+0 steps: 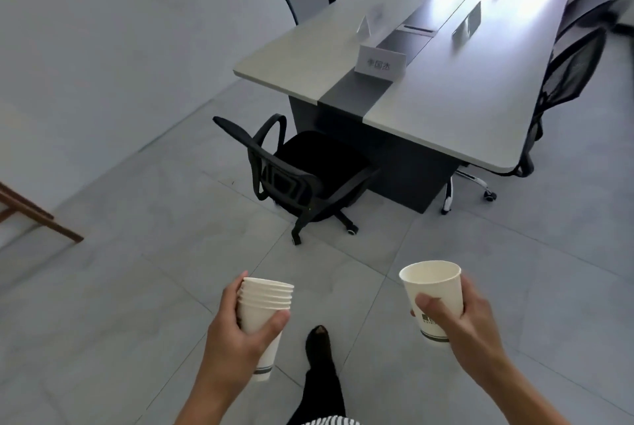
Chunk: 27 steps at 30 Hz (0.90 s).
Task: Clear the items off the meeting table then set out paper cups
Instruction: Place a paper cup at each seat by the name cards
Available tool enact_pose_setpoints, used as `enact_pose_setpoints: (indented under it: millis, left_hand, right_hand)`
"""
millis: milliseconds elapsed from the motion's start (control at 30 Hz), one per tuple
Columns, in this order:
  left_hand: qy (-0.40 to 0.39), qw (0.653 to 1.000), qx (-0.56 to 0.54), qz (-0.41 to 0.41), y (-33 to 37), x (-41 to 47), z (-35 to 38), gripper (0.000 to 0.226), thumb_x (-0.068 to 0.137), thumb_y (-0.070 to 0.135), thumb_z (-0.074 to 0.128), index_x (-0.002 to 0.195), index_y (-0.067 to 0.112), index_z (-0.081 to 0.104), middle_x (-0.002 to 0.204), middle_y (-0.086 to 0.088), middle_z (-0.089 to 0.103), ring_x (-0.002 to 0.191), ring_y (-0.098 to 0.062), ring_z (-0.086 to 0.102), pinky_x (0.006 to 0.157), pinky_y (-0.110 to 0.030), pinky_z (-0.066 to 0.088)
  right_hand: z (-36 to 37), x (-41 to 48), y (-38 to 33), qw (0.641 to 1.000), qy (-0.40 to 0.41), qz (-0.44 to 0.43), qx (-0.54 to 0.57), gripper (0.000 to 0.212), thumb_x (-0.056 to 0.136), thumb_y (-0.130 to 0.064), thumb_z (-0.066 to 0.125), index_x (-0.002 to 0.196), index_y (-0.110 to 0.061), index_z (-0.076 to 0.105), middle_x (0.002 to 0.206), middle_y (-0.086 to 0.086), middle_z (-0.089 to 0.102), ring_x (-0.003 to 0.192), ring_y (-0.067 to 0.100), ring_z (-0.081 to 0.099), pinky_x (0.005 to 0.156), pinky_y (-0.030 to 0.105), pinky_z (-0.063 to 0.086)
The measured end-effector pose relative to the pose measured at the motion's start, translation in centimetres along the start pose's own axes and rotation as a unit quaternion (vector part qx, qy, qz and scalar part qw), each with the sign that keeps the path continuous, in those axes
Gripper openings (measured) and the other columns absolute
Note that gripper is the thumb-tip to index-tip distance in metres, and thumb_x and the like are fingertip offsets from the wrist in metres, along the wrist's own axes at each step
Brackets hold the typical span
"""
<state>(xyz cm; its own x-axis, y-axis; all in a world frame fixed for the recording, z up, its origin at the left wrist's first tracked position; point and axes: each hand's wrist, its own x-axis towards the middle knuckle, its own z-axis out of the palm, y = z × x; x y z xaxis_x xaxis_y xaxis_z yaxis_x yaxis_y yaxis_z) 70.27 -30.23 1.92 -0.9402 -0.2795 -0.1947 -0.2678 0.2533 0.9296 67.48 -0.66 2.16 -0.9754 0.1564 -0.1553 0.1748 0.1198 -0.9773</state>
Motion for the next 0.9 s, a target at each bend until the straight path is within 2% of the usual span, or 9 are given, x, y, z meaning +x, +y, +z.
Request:
enact_pose_setpoints:
  millis: [100, 267, 367, 467, 533, 600, 700, 767, 900]
  left_hand:
    - [-0.029, 0.999, -0.001, 0.019, 1.9, 7.8, 1.8, 0.088, 0.051, 0.056, 0.083, 0.128, 0.042, 0.042, 0.107, 0.015, 0.064, 0.089, 0.004, 0.062, 0.062, -0.017, 0.053]
    - [-0.1, 0.993, 0.024, 0.053, 8.0, 19.7, 5.3, 0.077, 0.053, 0.052, 0.079, 0.119, 0.054, 0.04, 0.099, 0.03, 0.062, 0.088, 0.002, 0.063, 0.066, -0.015, 0.053]
    - [-0.146, 0.986, 0.035, 0.066, 11.6, 25.5, 8.4, 0.077, 0.06, 0.045, 0.082, 0.124, 0.05, 0.039, 0.099, 0.021, 0.065, 0.089, 0.001, 0.063, 0.068, -0.02, 0.054]
    - [-0.165, 0.983, 0.035, 0.074, 14.0, 30.3, 11.7, 0.08, 0.055, 0.051, 0.079, 0.125, 0.051, 0.039, 0.1, 0.028, 0.062, 0.09, -0.003, 0.065, 0.07, -0.024, 0.057]
    - [-0.168, 0.983, 0.03, 0.068, 15.0, 33.3, 14.2, 0.081, 0.054, 0.051, 0.079, 0.125, 0.05, 0.041, 0.1, 0.023, 0.064, 0.09, -0.006, 0.066, 0.073, -0.028, 0.058]
    - [-0.167, 0.984, 0.026, 0.064, 16.0, 36.0, 17.2, 0.08, 0.058, 0.043, 0.083, 0.126, 0.046, 0.042, 0.1, 0.018, 0.065, 0.09, -0.004, 0.066, 0.072, -0.024, 0.057]
    - [-0.163, 0.985, 0.019, 0.058, 17.6, 39.3, 21.4, 0.079, 0.06, 0.038, 0.087, 0.124, 0.044, 0.043, 0.099, 0.026, 0.064, 0.091, 0.0, 0.064, 0.07, -0.016, 0.055]
    - [-0.155, 0.986, 0.023, 0.048, 19.3, 41.6, 23.7, 0.083, 0.051, 0.048, 0.083, 0.124, 0.045, 0.043, 0.099, 0.027, 0.063, 0.09, -0.001, 0.064, 0.07, -0.018, 0.054]
    - [-0.141, 0.989, 0.024, 0.041, 22.3, 46.2, 28.1, 0.083, 0.055, 0.044, 0.084, 0.127, 0.042, 0.043, 0.099, 0.009, 0.066, 0.089, 0.0, 0.063, 0.07, -0.02, 0.054]
  right_hand:
    - [0.7, 6.2, -1.6, 1.0, 0.029, -0.006, -0.003, 0.048, 0.053, -0.052, 0.07, 0.095, -0.029, 0.063, 0.083, 0.009, 0.07, 0.076, 0.036, 0.067, 0.057, 0.028, 0.055]
    - [0.8, 15.2, -5.6, 0.997, 0.074, -0.023, 0.016, 0.043, 0.056, -0.059, 0.071, 0.097, -0.048, 0.064, 0.09, 0.008, 0.072, 0.081, 0.034, 0.07, 0.067, 0.043, 0.057]
    - [0.0, 19.4, -6.0, 0.995, 0.1, -0.007, 0.02, 0.057, 0.053, -0.067, 0.074, 0.102, -0.04, 0.064, 0.09, 0.009, 0.072, 0.082, 0.035, 0.07, 0.067, 0.044, 0.057]
    - [-1.1, 23.4, -5.8, 0.995, 0.098, 0.013, 0.017, 0.063, 0.052, -0.063, 0.074, 0.106, -0.032, 0.063, 0.091, 0.005, 0.072, 0.08, 0.031, 0.07, 0.066, 0.038, 0.057]
    - [-2.2, 26.7, -5.6, 0.996, 0.09, 0.022, 0.008, 0.062, 0.052, -0.06, 0.072, 0.104, -0.028, 0.062, 0.088, 0.001, 0.072, 0.076, 0.021, 0.069, 0.065, 0.029, 0.055]
    - [-3.8, 30.7, -5.3, 0.996, 0.088, 0.025, 0.005, 0.059, 0.053, -0.055, 0.068, 0.101, -0.022, 0.062, 0.084, -0.004, 0.071, 0.07, 0.009, 0.066, 0.062, 0.018, 0.052]
    - [-6.5, 37.0, -5.4, 0.997, 0.074, 0.037, 0.009, 0.058, 0.053, -0.058, 0.067, 0.096, -0.018, 0.063, 0.077, -0.004, 0.069, 0.063, 0.006, 0.06, 0.057, 0.013, 0.048]
    - [-8.3, 41.3, -6.2, 0.997, 0.063, 0.05, -0.004, 0.066, 0.049, -0.068, 0.071, 0.094, -0.02, 0.064, 0.078, 0.0, 0.068, 0.066, 0.011, 0.061, 0.06, 0.018, 0.049]
    - [-11.3, 50.3, -7.0, 0.997, 0.041, 0.038, -0.055, 0.074, 0.05, -0.083, 0.065, 0.092, -0.023, 0.064, 0.079, 0.003, 0.068, 0.072, 0.022, 0.064, 0.064, 0.038, 0.051]
